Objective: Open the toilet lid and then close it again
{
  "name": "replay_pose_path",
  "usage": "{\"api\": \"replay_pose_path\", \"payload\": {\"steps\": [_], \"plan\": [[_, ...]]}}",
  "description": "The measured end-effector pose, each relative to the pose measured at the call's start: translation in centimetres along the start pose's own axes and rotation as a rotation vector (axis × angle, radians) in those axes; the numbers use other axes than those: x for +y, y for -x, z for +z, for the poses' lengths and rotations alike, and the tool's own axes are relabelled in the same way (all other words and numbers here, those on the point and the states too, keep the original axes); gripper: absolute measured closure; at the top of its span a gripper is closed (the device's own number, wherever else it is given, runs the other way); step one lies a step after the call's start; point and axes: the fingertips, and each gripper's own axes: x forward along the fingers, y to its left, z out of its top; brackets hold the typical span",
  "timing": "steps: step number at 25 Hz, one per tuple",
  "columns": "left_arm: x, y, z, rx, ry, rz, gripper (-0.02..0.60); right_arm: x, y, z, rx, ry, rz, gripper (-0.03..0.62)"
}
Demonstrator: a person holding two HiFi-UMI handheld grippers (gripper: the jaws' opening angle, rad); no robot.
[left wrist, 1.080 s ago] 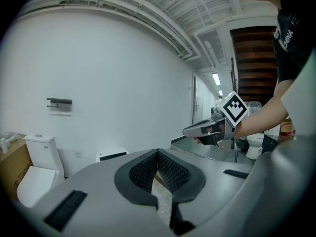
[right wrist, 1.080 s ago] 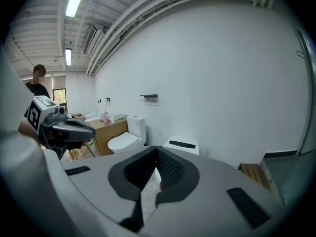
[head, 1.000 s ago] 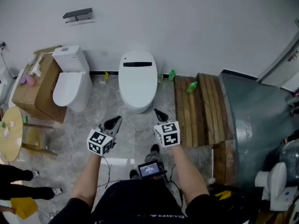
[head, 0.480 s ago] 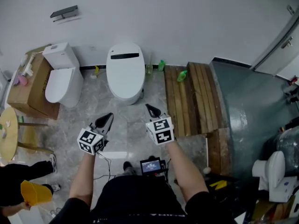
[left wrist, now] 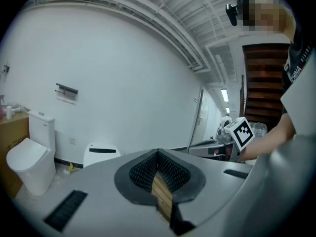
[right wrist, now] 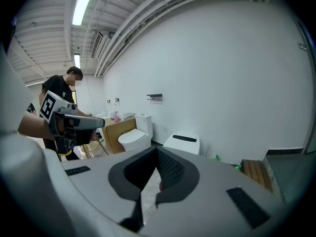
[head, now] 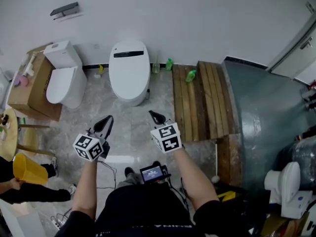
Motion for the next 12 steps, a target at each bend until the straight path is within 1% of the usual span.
{"api": "replay_pose_path", "payload": {"steps": [7,10,12], "plan": [[0.0,2.1,-0.2,0.031,-0.092,0.005,0.572,2.3,-0.5,0.9,-0.028,-0.024,0.009,0.580],[0.0,2.3,-0.4,0.041,-0.110,0.007,0.572,2.4,-0.4,0.9,-0.018,-0.026,0.014,0.582],[0.1,2.6,-0.6,0.045,-0.108,0.005,0.572,2.5,-0.4,0.9,-0.017,-0.021,0.016,0.582]]}}
